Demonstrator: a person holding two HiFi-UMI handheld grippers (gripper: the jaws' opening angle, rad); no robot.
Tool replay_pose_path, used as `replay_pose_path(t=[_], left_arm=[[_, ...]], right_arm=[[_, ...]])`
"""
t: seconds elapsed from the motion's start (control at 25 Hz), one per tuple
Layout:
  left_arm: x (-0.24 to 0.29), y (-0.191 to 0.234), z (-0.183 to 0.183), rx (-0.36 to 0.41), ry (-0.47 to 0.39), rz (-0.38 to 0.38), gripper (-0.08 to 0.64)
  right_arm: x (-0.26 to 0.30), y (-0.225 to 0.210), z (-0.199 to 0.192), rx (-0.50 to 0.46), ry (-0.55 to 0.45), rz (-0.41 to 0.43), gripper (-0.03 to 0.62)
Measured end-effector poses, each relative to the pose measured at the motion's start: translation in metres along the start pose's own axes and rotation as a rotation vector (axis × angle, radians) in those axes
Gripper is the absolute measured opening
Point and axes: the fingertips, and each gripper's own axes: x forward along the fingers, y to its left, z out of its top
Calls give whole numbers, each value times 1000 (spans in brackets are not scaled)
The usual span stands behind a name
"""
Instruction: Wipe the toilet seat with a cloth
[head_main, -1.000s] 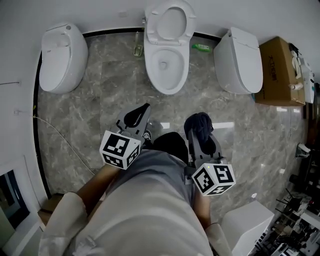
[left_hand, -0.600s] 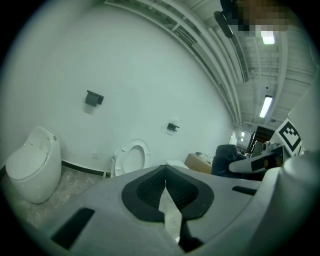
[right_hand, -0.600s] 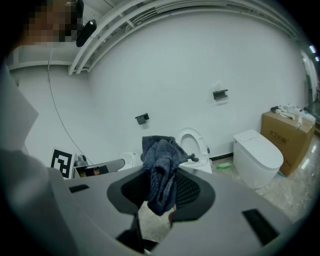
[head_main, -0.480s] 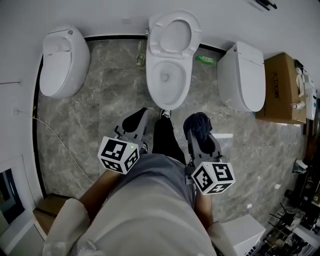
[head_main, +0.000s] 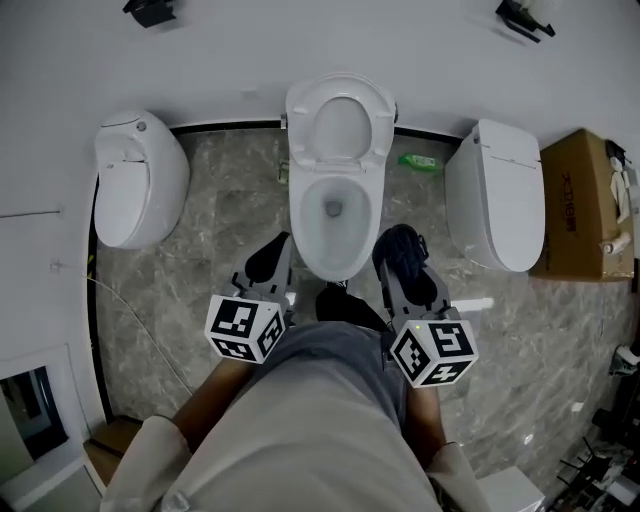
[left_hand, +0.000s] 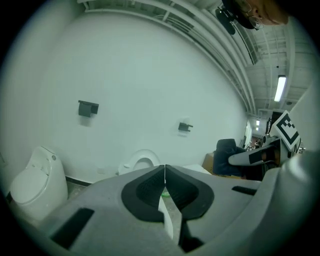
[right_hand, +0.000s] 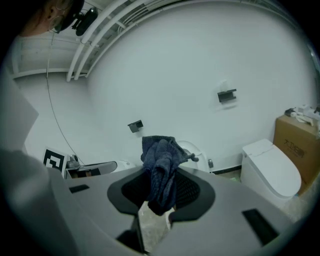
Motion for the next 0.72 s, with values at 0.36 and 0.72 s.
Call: replay_pose_path(t=[0.36,0.72], left_arm=[[52,-6,3,-39,37,73,9],[60,-3,-1,-74,56,97,11]], right_arm=[[62,-57,11,90,30,72,103],[102,-63,-1,-40,62,128,103]])
